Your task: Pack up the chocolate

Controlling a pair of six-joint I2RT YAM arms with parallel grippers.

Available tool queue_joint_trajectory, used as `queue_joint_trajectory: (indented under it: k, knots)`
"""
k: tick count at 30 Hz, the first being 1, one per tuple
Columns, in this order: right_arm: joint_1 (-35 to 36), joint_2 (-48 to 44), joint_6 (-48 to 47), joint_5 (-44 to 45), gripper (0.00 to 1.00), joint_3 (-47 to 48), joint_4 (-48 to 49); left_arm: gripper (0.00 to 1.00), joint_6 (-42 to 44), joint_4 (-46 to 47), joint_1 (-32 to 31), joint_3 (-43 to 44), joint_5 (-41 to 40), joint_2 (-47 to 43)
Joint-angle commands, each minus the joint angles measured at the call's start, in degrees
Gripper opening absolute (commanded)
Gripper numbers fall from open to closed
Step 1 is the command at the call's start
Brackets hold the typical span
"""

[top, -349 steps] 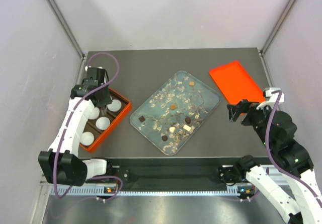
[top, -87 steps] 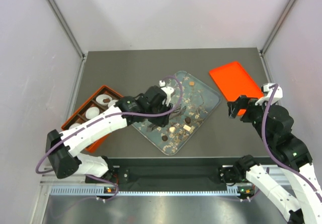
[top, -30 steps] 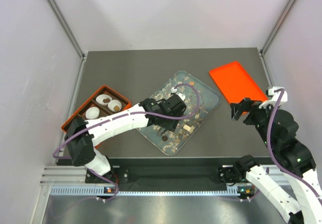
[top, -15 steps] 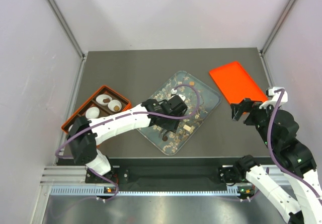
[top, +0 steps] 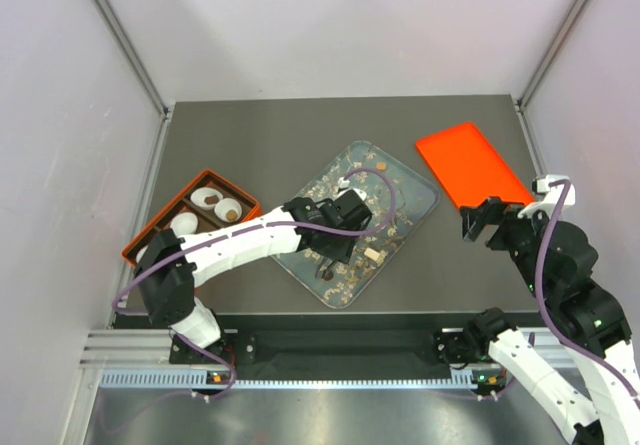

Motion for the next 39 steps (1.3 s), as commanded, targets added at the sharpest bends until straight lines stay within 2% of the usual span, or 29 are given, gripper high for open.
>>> queue_joint_trajectory:
  k: [1, 12, 28, 34, 39]
  knots:
    - [0.28, -0.71, 0.32, 0.77, 1.0, 2.09, 0.17, 0.46, 0.17, 1.15, 0.22, 0.51, -0.69, -0.1]
    - [0.28, -0.71, 0.41, 0.85, 1.0, 2.0, 0.26, 0.39, 0.96, -2.8, 0.22, 3.58, -2.53, -1.67]
    - [0.28, -1.5, 0.06, 0.42, 1.0, 1.21, 0.87, 0.38, 2.54, -5.88, 3.82, 7.1, -3.59, -3.61]
    - [0.28, -2.03, 0.5, -1.86, 1.0, 0.24, 2.45, 0.38, 3.15, -7.37, 9.18, 6.84, -3.06, -6.68]
    - [0.28, -2.82, 0.5, -3.54, 1.0, -1.16, 3.95, 0.38, 3.68, -11.41, 18.75, 6.75, -3.85, -13.62]
